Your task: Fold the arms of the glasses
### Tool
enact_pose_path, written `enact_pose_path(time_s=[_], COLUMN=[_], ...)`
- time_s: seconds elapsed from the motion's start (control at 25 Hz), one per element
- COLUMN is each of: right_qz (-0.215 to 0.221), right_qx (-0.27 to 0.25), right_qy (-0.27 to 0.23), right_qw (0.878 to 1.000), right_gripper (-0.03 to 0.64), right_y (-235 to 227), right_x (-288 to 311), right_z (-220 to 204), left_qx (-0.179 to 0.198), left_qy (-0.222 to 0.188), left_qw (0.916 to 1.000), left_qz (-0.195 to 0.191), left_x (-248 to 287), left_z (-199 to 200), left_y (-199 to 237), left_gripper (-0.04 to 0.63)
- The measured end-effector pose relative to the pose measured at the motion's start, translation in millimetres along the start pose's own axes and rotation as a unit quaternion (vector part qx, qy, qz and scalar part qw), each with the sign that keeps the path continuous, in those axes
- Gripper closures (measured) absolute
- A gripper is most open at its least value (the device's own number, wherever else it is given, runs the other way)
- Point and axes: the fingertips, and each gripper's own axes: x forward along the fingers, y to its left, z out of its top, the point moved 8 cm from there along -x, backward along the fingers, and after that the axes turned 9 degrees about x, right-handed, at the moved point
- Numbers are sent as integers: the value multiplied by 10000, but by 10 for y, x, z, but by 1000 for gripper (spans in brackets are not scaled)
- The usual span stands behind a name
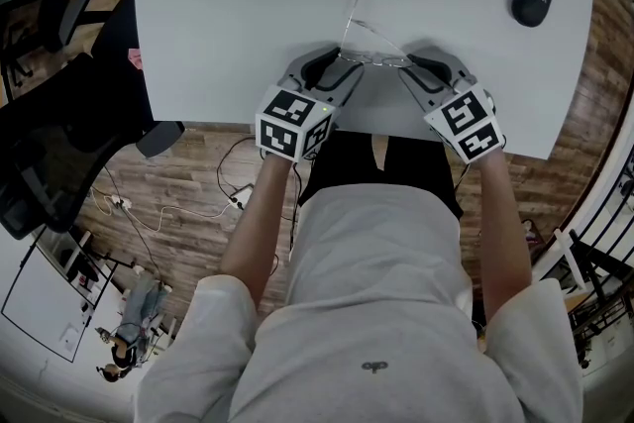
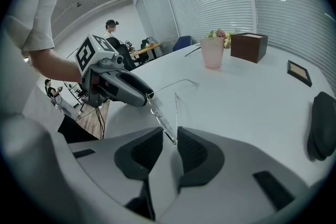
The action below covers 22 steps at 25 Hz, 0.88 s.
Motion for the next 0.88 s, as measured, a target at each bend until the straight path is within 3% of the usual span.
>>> enact_pose_path(time_s=[0.88], right_qz=[-232], right_qx=[-1206], right_qy=[217], right_qw=[9922], right_gripper=[574], right_y=[150], right_x=[-6], right_z=[-106], left_qx=[82], left_qy=[-35], left_qw=[10000], left_qz=[6], left_x=[-27], left_z=[0], left_y=[-52], left_gripper=[407])
